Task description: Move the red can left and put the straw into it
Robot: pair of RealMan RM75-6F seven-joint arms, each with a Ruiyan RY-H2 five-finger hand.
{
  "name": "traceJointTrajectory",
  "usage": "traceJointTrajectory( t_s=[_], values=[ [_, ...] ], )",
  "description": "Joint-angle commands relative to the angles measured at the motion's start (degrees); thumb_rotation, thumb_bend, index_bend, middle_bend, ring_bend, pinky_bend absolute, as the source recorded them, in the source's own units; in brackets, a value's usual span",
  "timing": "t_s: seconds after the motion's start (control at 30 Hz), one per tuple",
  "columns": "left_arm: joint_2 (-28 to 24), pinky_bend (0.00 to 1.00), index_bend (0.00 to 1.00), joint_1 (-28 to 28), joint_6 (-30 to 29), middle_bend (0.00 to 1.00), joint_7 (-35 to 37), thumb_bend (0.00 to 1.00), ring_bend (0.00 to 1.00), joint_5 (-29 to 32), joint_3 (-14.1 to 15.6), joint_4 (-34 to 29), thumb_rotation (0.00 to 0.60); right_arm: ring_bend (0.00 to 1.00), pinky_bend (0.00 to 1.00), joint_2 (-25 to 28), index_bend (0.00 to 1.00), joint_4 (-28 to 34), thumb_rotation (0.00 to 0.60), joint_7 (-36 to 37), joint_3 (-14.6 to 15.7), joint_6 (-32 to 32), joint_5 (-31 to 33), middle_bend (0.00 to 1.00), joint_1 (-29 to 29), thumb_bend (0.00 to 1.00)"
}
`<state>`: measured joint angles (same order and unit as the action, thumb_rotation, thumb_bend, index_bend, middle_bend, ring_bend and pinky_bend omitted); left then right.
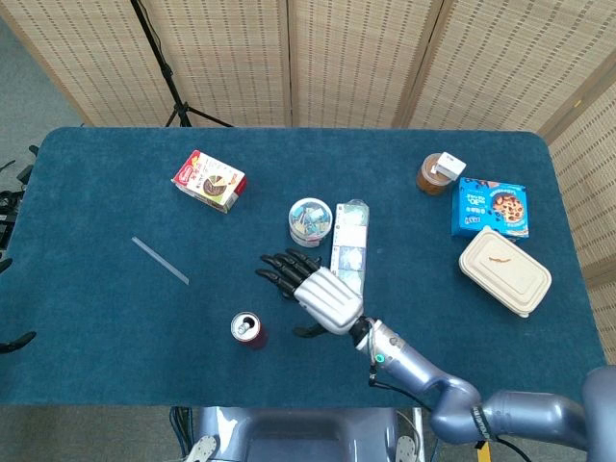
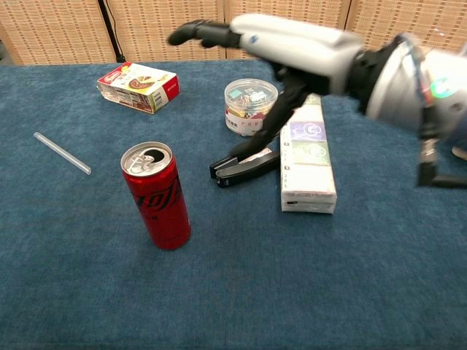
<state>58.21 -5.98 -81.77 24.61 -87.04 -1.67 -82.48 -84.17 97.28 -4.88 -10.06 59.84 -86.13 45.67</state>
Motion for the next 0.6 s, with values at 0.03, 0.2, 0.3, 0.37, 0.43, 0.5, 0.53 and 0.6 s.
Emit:
traceJointTrajectory(
  t_s=[0.03,0.2,0.3,0.37,0.43,0.5,0.53,0.6],
  values=[
    [1.78,0.0,0.0,-2.35,1.52,0.0,-2.21,0.0,0.0,-0.3,-1.27,2.24,0.6,0.0,0.0,11.64,0.0,5.34,0.6,-2.7,2.27,5.49,1.11,0.0,-7.22,0.0],
    [6.45,0.0,0.0,-7.5,2.18,0.0,-1.67,0.0,0.0,-5.14,-2.35,10.05,0.6,0.0,0.0,18.72,0.0,5.26,0.6,-1.88,7.34,10.79,-0.33,0.0,-14.47,0.0],
    [9.62,0.0,0.0,-9.8,3.37,0.0,-1.9,0.0,0.0,-6.67,-2.13,15.71,0.6,0.0,0.0,19.98,0.0,3.77,0.6,1.23,9.62,13.32,-2.16,0.0,-17.54,0.0],
    [11.67,0.0,0.0,-11.95,5.3,0.0,-2.08,0.0,0.0,-8.02,-1.51,18.23,0.6,0.0,0.0,20.24,0.0,1.13,0.6,4.2,12.03,15.49,-3.92,0.0,-20.39,0.0],
    [13.35,0.0,0.0,-13.26,6.02,0.0,-2.25,0.0,0.0,-8.86,-1.16,19.91,0.6,0.0,0.0,19.85,0.0,-1.16,0.6,5.95,13.11,16.98,-5.1,0.0,-22.01,0.0],
    [15.35,0.0,0.0,-14.79,7.43,0.0,-2.49,0.0,0.0,-9.53,-0.65,21.34,0.6,0.0,0.0,19.02,0.0,-3.52,0.6,7.71,13.85,18.67,-5.75,0.0,-23.8,0.0],
    [16.45,0.0,0.0,-15.56,8.3,0.0,-2.85,0.0,0.0,-9.63,-0.55,21.95,0.6,0.0,0.0,18.58,0.0,-4.32,0.6,8.71,14.12,19.37,-5.74,0.0,-24.64,0.0],
    [18.98,0.0,0.0,-16.95,9.65,0.0,-3.47,0.0,0.0,-9.42,-0.62,23.42,0.6,0.0,0.0,17.56,0.0,-6.1,0.6,10.82,14.5,21.01,-6.09,0.0,-26.27,0.0]
  ],
)
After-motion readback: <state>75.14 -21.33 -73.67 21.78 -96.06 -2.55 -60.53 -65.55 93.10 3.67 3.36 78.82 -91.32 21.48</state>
